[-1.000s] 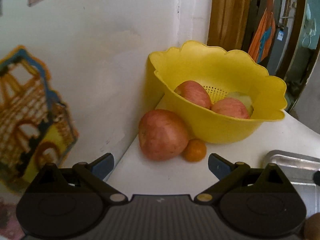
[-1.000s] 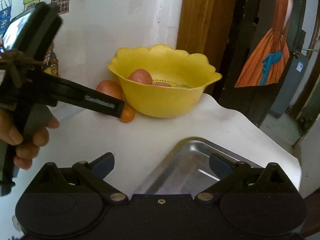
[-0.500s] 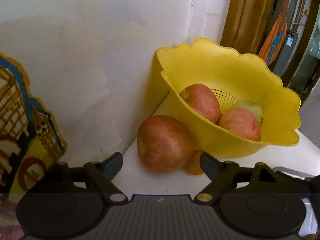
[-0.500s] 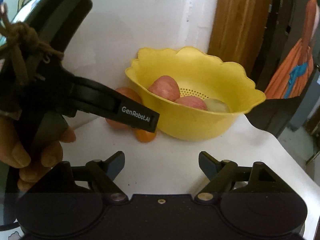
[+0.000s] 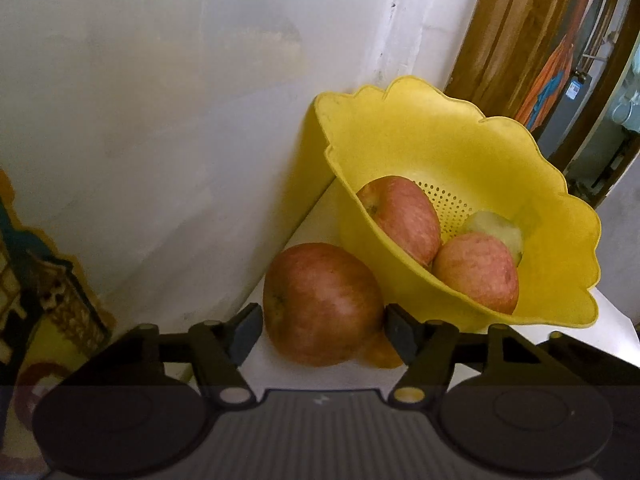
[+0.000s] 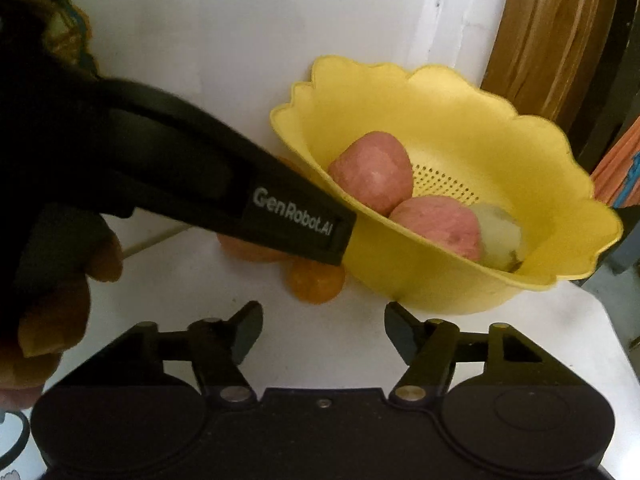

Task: Organize fruits
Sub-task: 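Move the left tool toward a red apple while the right tool approaches the small orange fruit, then close the left tool on the apple while the right tool closes on the orange fruit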

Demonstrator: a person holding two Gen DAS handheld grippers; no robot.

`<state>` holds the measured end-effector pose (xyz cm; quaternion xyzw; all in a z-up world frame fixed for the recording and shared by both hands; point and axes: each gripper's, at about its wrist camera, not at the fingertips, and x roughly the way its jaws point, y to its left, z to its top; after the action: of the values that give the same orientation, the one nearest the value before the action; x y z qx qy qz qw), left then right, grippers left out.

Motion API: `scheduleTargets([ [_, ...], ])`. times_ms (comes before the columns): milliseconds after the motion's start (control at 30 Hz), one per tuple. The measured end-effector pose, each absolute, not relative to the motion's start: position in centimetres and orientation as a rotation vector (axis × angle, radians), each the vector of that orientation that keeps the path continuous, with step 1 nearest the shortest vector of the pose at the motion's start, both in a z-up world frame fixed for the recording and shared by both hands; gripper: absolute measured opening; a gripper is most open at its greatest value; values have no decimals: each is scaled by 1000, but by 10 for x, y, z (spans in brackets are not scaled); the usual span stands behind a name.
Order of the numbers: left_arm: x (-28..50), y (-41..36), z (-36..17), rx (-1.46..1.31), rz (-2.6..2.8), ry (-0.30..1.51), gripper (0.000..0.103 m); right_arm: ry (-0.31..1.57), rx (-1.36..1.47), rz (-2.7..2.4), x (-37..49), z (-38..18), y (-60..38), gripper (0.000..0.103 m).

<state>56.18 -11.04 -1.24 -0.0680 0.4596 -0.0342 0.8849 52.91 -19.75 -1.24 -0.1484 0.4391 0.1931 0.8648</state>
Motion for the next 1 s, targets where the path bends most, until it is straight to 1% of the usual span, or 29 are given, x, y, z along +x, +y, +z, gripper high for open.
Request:
scheduleTargets([
  [333, 563, -111, -14, -153, -71, 957, 70, 904, -265, 439, 539, -22, -200, 55],
  [467, 559, -107, -13, -188, -58, 945, 67, 882, -236, 444, 538, -23, -201, 45],
  [567, 553, -105, -10, -196, -49, 924, 62, 868, -207, 444, 539, -25, -203, 41],
  [633, 550, -104, -9, -201, -45, 917, 62, 865, -194, 443, 540, -25, -204, 39],
  [700, 548, -102, -9, -213, -39, 916, 62, 862, -185, 434, 540, -26, -206, 35],
  [1000, 534, -99, -6, -198, -16, 911, 61, 867, -192, 448, 542, -18, -209, 34],
])
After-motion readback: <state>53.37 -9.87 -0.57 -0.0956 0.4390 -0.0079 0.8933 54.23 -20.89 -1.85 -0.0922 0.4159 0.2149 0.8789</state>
